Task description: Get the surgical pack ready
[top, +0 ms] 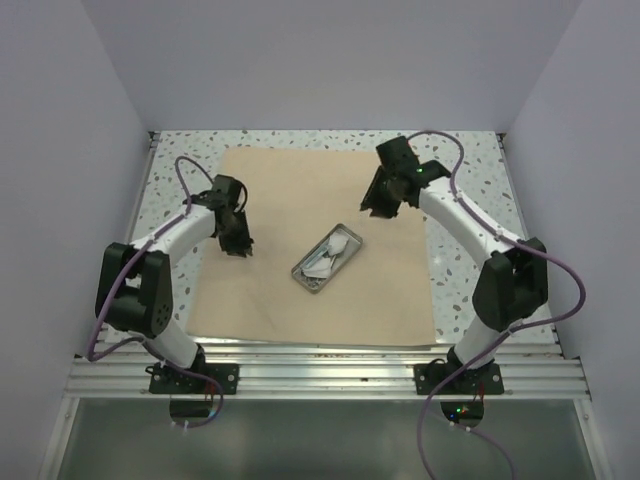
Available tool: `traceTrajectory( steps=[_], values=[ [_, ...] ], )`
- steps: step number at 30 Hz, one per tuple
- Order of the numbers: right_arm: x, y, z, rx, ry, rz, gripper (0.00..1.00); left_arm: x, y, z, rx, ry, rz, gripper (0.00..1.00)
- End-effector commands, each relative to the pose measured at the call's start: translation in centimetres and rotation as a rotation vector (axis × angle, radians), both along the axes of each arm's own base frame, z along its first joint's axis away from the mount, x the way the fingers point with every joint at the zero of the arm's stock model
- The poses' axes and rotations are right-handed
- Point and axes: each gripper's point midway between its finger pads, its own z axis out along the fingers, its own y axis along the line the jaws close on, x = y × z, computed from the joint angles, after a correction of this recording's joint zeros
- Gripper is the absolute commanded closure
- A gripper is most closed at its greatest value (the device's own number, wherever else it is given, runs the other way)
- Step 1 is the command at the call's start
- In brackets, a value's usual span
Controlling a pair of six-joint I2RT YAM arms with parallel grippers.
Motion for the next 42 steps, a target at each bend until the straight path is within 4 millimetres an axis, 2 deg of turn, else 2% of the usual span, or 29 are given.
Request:
traceTrajectory(
  steps=[1,2,3,4,5,7,9,13,14,15,17,18,20,21,22,25,26,27,29,30,32,34,36,37,38,39,40,41,42],
  values=[
    [3.7,-2.9,1.8,-0.147,-0.167,0.214,0.76,1.0,-1.6,-0.5,-0.071,-0.018,-0.054,0.83],
    [4.6,-2.8,0.5,-0.114,-0.151,0.258,0.95,1.2,-1.9,-1.2,-0.08,-0.001,-0.068,0.86],
    [5.9,-2.6,0.2,-0.093,-0.167,0.259,1.0,1.4,-2.5,-1.2,-0.106,0.006,-0.081,0.93],
    [6.5,-2.4,-0.5,-0.075,-0.157,0.272,1.0,1.5,-2.7,-1.5,-0.11,0.02,-0.089,0.96],
    [7.2,-2.4,-2.7,-0.07,-0.119,0.298,1.0,1.3,-2.8,-2.6,-0.112,0.061,-0.093,0.98],
    [8.4,-2.1,-3.2,-0.068,-0.116,0.319,1.0,1.7,-2.8,-3.2,-0.103,0.092,-0.089,1.0],
    [9.1,-2.1,-5.6,-0.064,-0.069,0.338,1.0,2.0,-2.5,-4.2,-0.075,0.121,-0.078,1.0],
    [9.2,-3.1,-10.0,-0.067,0.019,0.336,1.0,3.5,-1.7,-5.5,-0.013,0.137,-0.066,0.99],
    [9.2,-3.5,-10.7,-0.066,0.036,0.334,1.0,3.6,-0.9,-6.7,0.03,0.172,-0.051,0.98],
    [8.4,-3.8,-12.2,-0.072,0.083,0.337,1.0,4.5,-0.9,-6.5,0.031,0.166,-0.051,0.98],
    [7.4,-4.2,-13.0,-0.086,0.125,0.353,1.0,4.8,-0.3,-7.8,0.045,0.213,-0.05,0.96],
    [6.4,-4.5,-13.8,-0.088,0.158,0.351,1.0,5.8,-0.2,-7.6,0.047,0.2,-0.052,0.95],
    [5.3,-4.7,-13.5,-0.079,0.171,0.327,1.0,6.4,0.7,-8.5,0.076,0.225,-0.056,0.93],
    [4.0,-5.0,-14.5,-0.078,0.204,0.311,1.0,7.8,0.9,-8.1,0.086,0.2,-0.054,0.91],
    [3.4,-4.6,-13.7,-0.047,0.193,0.302,1.0,8.0,1.4,-9.0,0.094,0.224,-0.056,0.89],
    [0.6,-4.0,-14.8,0.013,0.258,0.222,1.0,10.8,1.2,-8.7,0.072,0.19,-0.079,0.85],
    [-0.8,-3.5,-15.1,0.034,0.286,0.188,1.0,10.7,1.1,-9.8,0.061,0.229,-0.088,0.84],
    [-1.4,-3.1,-15.2,0.053,0.294,0.169,1.0,12.5,0.8,-9.1,0.049,0.185,-0.1,0.82],
    [-2.5,-1.7,-14.7,0.113,0.305,0.109,1.0,13.3,0.5,-10.0,0.037,0.195,-0.132,0.78],
    [-3.7,-1.0,-15.2,0.16,0.328,0.104,1.0,15.3,0.1,-8.8,0.031,0.146,-0.136,0.78],
    [-4.7,0.4,-14.8,0.198,0.331,0.098,1.0,16.3,-0.2,-9.0,0.023,0.14,-0.153,0.73],
    [-5.1,1.3,-13.9,0.207,0.313,0.132,1.0,18.1,-0.5,-7.5,0.015,0.079,-0.169,0.69],
    [-5.0,1.4,-12.7,0.196,0.295,0.168,1.0,19.2,0.3,-5.5,0.064,0.024,-0.151,0.68],
    [-4.5,0.7,-12.2,0.163,0.279,0.181,1.0,19.7,0.5,-2.9,0.076,-0.029,-0.132,0.68],
    [-3.6,0.4,-10.6,0.112,0.235,0.253,1.0,19.2,1.3,-2.3,0.111,-0.035,-0.111,0.66],
    [-2.9,0.1,-10.0,0.08,0.213,0.286,1.0,18.9,1.3,-1.2,0.106,-0.055,-0.099,0.65],
    [-2.5,0.1,-9.5,0.058,0.206,0.328,1.0,18.7,1.7,2.2,0.121,-0.125,-0.068,0.65],
    [-1.8,-0.3,-7.9,0.012,0.196,0.397,1.0,17.3,2.0,1.6,0.129,-0.11,-0.058,0.65],
    [-1.7,-0.3,-8.0,-0.004,0.208,0.444,1.0,16.6,2.2,4.2,0.123,-0.157,-0.038,0.66]
  ],
)
